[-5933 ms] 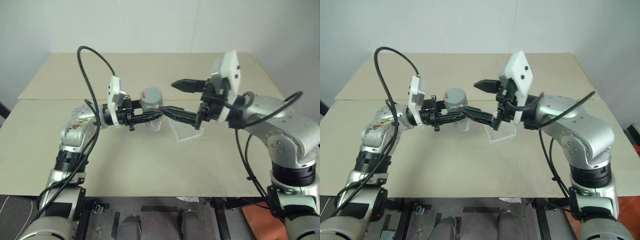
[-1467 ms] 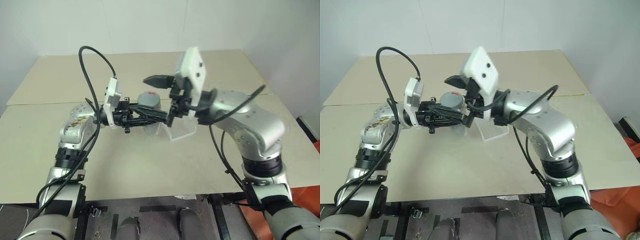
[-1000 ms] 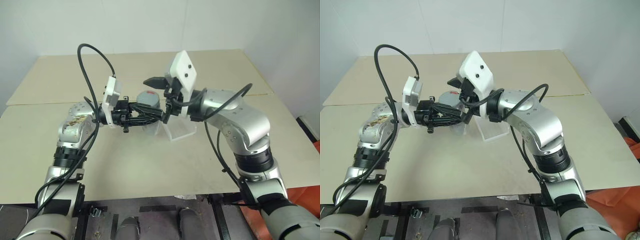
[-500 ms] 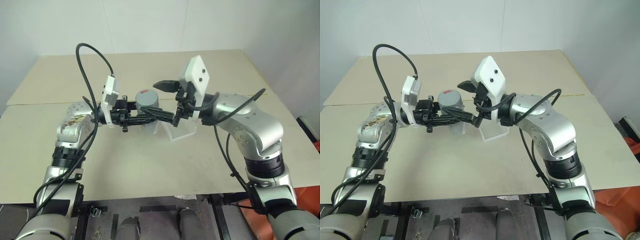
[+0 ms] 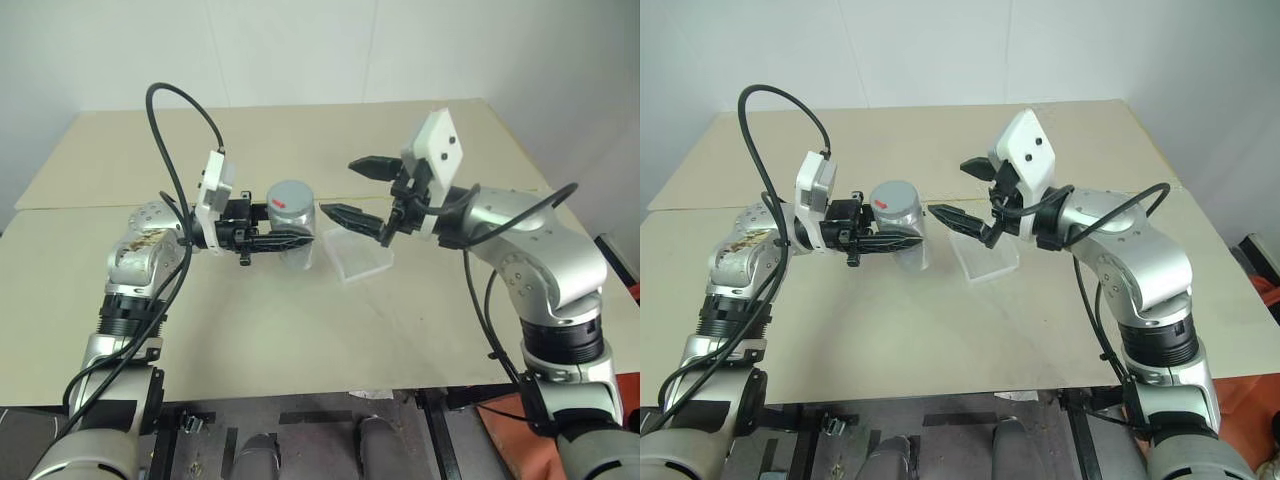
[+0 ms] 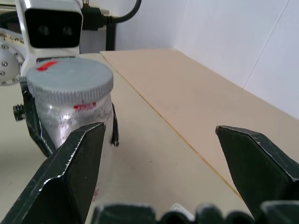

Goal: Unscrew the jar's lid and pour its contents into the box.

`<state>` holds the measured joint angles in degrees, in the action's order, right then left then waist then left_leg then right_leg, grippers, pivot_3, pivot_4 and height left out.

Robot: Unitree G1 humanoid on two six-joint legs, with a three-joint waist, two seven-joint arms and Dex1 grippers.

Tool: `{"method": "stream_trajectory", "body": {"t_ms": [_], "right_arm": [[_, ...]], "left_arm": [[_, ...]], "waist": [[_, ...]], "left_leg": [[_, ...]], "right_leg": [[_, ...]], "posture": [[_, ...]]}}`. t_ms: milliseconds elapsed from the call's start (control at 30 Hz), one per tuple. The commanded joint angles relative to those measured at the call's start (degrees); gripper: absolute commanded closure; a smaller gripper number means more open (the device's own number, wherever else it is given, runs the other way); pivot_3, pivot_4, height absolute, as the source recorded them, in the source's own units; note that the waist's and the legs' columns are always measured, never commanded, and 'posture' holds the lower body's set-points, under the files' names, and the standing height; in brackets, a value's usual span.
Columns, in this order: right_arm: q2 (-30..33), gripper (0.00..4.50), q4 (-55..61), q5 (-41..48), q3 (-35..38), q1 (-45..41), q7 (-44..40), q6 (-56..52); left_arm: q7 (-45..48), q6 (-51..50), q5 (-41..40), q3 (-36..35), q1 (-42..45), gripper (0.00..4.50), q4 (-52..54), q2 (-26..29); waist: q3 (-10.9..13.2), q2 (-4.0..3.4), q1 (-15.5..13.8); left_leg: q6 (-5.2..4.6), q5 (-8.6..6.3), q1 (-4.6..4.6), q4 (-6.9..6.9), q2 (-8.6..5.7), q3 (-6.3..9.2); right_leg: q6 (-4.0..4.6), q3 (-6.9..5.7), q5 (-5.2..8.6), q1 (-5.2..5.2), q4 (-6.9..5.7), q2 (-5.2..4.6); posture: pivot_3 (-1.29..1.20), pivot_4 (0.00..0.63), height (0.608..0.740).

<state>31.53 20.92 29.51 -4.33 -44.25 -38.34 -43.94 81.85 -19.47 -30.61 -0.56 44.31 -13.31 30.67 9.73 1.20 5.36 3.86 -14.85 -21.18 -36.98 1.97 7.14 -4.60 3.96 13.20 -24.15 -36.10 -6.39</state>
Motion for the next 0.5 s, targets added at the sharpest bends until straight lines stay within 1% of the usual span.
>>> {"method": "stream_trajectory", "body": {"t_ms": [33,167,333,500], "right_arm": [[1.65,0.08,3.36,1.08,1.46,0.27,-1.70,0.28],[3.27,0.08,5.76,2.64,1.26,0.69,-3.96,-0.05],[1.41,0.08,8.34,5.75,1.10,-2.07,-3.02,-2.10],[-0.98,0.08,8.10,4.59,-1.80,-4.73,-0.31,-3.91]], "left_arm": [[0.00,0.62,-0.64,-0.75,0.60,2.59,1.57,0.20],[-1.38,2.09,0.09,-0.88,0.58,2.59,0.78,-0.81],[-3.31,2.96,0.86,-0.57,0.20,2.59,0.39,-2.27],[-3.26,3.79,1.71,-0.07,0.34,2.59,-0.27,-2.83]], "waist": [[0.00,0.00,-0.05],[0.00,0.00,-0.02],[0.00,0.00,0.10],[0.00,0.00,0.04]], "left_leg": [[0.00,0.00,0.00,0.00,0.00,0.00],[0.00,0.00,0.00,0.00,0.00,0.00],[0.00,0.00,0.01,0.00,0.00,0.00],[0.00,0.00,0.01,0.00,0.00,0.00]], "right_leg": [[0.00,0.00,0.00,0.00,0.00,0.00],[0.00,0.00,0.00,-0.01,0.01,0.00],[0.00,0.00,0.00,0.00,0.00,0.00],[0.00,0.00,0.00,0.00,0.00,0.00]], "posture": [[0.00,0.150,0.740],[0.00,0.150,0.740],[0.00,0.150,0.740],[0.00,0.150,0.740]]}}
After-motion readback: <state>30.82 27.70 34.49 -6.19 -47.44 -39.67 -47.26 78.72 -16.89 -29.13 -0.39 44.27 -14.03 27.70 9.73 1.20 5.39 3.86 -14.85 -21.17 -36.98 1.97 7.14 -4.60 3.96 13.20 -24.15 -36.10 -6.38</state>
